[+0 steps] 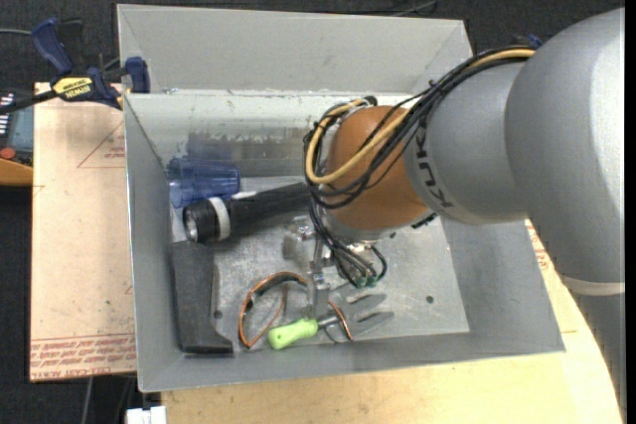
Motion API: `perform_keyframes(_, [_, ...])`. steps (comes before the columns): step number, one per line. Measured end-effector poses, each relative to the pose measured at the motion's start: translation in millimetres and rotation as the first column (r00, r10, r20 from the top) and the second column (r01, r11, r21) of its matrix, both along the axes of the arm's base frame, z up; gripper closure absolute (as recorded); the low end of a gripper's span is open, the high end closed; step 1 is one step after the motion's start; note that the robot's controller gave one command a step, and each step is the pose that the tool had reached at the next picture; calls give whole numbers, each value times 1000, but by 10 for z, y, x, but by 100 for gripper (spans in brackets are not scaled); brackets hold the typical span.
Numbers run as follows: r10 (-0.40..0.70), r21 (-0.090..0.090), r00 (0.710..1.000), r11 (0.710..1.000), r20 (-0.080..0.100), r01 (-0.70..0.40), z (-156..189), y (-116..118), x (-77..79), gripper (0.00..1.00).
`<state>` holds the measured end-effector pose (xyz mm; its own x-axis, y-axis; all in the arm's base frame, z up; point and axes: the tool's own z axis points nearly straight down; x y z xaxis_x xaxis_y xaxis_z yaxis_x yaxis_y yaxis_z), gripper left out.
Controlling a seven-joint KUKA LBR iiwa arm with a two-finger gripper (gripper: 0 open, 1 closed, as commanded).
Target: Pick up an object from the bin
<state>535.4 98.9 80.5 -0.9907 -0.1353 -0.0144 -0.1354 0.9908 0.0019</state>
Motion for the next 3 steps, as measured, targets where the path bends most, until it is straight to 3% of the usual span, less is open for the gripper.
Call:
perform_keyframes(1, [-7, 1, 1000, 1000, -9, 7, -80, 257, -196, 100])
perform_keyframes(2, [-7, 1, 1000, 1000, -9, 7, -80, 257, -197, 100])
perform_keyframes(3, [6, 0, 1000, 1000, -13, -6, 894, 283, -287, 100])
